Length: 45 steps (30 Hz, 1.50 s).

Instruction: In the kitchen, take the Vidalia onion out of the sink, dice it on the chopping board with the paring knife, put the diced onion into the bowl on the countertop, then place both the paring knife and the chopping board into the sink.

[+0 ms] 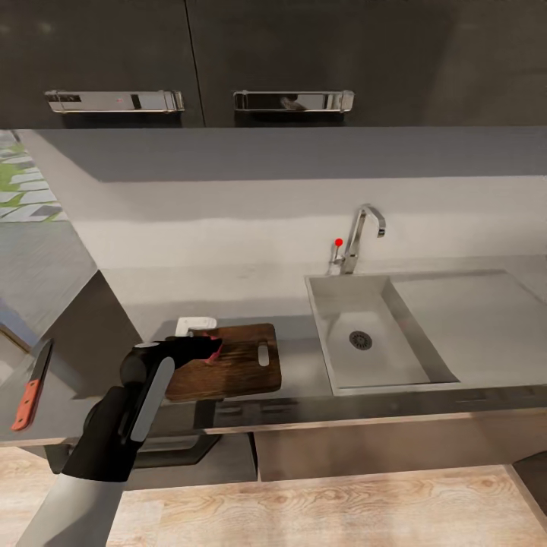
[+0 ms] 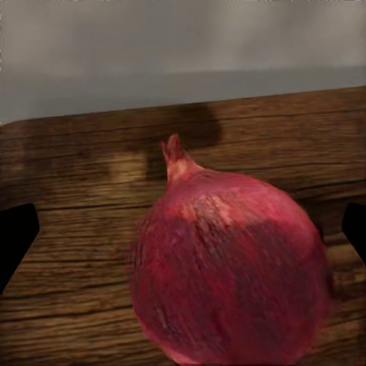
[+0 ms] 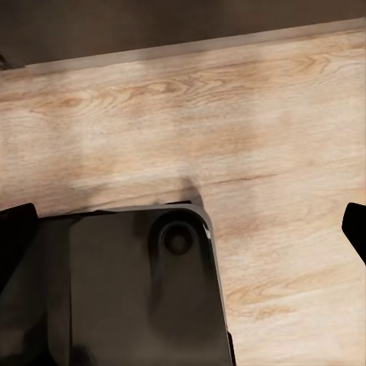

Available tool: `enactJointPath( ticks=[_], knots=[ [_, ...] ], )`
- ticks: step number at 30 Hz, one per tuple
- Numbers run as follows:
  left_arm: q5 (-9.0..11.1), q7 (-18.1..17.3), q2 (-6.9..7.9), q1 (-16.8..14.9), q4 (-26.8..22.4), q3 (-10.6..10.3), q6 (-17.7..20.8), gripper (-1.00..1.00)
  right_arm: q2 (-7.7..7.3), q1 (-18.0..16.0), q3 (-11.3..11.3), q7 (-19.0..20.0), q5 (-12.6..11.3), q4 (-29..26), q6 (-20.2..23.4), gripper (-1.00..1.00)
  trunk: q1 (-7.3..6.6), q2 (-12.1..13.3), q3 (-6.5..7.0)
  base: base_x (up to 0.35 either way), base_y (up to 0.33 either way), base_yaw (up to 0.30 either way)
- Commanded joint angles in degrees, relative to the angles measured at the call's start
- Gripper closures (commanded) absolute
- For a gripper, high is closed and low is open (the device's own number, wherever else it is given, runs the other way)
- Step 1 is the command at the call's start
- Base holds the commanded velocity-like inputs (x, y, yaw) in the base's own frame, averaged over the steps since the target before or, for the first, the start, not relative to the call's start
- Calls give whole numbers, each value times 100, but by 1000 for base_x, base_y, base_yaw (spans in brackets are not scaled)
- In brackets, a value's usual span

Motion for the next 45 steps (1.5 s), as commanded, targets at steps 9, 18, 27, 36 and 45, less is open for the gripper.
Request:
enactJointPath(
  ticks=[9, 18, 27, 36, 45],
  knots=[
    [60, 59, 5, -4, -11, -6, 20, -100, -7, 3, 49, -47, -23, -14, -5, -100, 2, -8, -7, -1, 0, 0],
    [56, 59, 4, -4, -12, -10, 20, -100, -6, 2, 49, -47, -23, -14, -5, -100, 2, -8, -7, -140, 0, 0],
    [55, 59, 9, -4, -12, -11, 20, -100, -4, -1, 49, -47, -23, -14, -5, -100, 2, -8, -7, -325, 0, 0],
    [58, 59, 8, -4, -12, -18, 20, -100, -4, -1, 49, -47, -23, -14, -5, -100, 2, -8, -7, -331, 0, 0],
    [60, 59, 12, 1, -4, -28, 20, -100, -6, 0, 49, -47, -23, -14, -5, -100, 2, -8, -7, -321, 0, 0]
  ],
)
